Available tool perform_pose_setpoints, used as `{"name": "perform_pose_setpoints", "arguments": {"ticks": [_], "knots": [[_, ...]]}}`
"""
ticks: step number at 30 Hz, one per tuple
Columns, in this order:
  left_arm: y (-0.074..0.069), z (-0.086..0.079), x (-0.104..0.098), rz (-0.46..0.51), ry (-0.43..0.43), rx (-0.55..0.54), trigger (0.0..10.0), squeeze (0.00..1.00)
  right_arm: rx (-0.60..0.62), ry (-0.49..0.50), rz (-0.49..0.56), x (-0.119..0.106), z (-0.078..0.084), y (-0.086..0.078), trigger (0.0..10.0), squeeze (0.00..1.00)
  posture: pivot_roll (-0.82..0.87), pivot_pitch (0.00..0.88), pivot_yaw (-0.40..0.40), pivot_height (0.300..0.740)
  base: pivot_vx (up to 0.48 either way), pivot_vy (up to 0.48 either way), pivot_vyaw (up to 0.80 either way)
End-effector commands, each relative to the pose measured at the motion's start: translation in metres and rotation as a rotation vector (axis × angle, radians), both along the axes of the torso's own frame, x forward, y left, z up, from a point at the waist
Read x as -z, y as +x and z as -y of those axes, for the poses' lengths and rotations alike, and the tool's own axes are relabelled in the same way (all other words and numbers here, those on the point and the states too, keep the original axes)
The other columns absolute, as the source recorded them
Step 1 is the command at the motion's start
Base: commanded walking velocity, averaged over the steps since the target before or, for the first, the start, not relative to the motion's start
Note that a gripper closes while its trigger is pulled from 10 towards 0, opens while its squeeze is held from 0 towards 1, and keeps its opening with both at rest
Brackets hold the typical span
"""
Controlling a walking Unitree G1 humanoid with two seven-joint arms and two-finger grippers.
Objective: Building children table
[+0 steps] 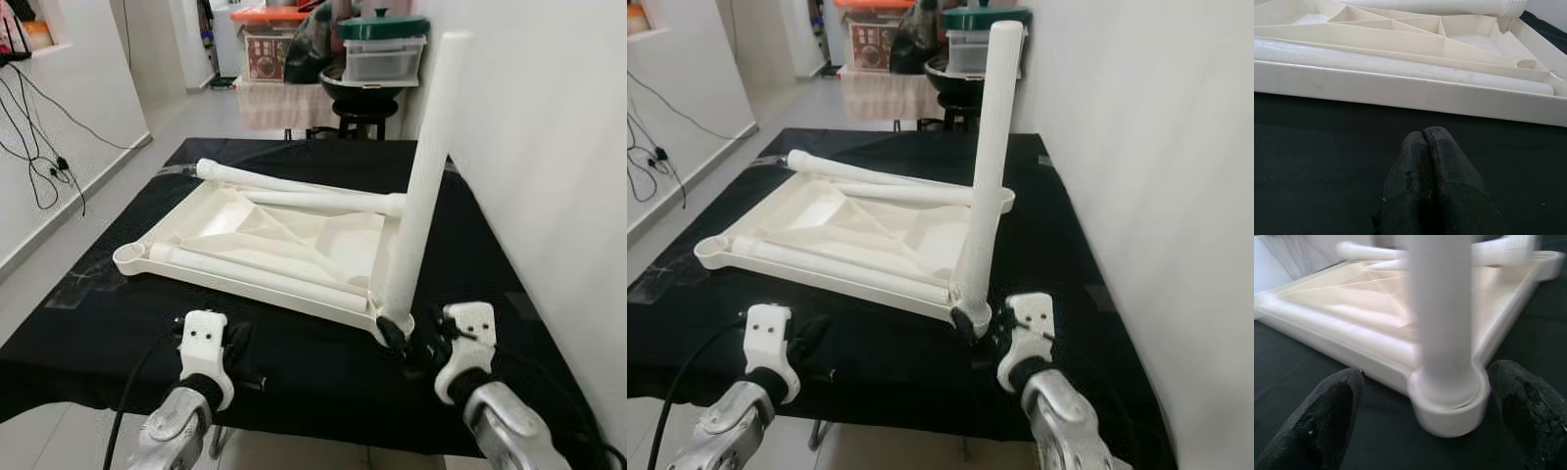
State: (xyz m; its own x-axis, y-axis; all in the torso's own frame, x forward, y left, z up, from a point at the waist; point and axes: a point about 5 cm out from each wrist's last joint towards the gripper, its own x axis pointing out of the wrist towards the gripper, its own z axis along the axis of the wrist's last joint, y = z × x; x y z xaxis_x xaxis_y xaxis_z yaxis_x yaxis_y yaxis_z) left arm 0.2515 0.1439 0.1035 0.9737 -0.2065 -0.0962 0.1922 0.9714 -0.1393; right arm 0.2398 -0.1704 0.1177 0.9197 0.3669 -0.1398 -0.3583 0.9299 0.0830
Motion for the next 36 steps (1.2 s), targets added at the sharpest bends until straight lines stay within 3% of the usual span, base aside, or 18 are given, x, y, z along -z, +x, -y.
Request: {"name": "perform_pose_setpoints", "arguments": {"ticks": [1,4,9,15,25,29,36], "knots": [[-0.005,-0.002,0.010,-0.043,0.009,-0.029,10.0,0.00,-0.093,0.004,-0.001,0.000,-0.009,-0.008,10.0,0.00,-0.05,0.000,0.021,0.740,0.000,0.000,0.00],[-0.006,-0.002,0.010,-0.024,0.047,-0.056,10.0,0.00,-0.178,0.036,-0.031,0.006,-0.016,-0.020,10.0,0.00,-0.04,0.000,0.022,0.740,0.000,0.000,0.00],[-0.004,0.000,0.012,-0.030,0.054,-0.047,10.0,0.00,-0.210,0.095,-0.060,0.011,-0.020,-0.025,10.0,0.00,-0.04,0.000,0.020,0.740,0.000,0.061,0.00],[-0.004,0.001,0.015,-0.053,0.041,-0.031,10.0,0.00,-0.233,0.162,-0.087,0.013,-0.019,-0.027,10.0,0.00,-0.03,0.000,0.023,0.740,0.000,0.480,0.00],[-0.004,0.000,0.016,-0.054,0.050,-0.025,10.0,0.00,-0.290,0.172,-0.090,0.013,-0.025,-0.029,10.0,0.00,-0.02,0.000,0.020,0.740,0.000,0.480,0.00],[-0.003,0.000,0.016,-0.054,0.051,-0.018,10.0,0.00,-0.322,0.132,-0.075,0.012,-0.028,-0.026,10.0,0.00,-0.02,0.000,0.019,0.740,0.000,0.480,0.00],[0.000,0.002,0.016,-0.053,0.060,-0.005,10.0,0.00,-0.288,0.091,-0.012,0.006,-0.035,-0.007,10.0,0.00,-0.01,0.000,0.021,0.740,0.000,0.480,0.00]]}}
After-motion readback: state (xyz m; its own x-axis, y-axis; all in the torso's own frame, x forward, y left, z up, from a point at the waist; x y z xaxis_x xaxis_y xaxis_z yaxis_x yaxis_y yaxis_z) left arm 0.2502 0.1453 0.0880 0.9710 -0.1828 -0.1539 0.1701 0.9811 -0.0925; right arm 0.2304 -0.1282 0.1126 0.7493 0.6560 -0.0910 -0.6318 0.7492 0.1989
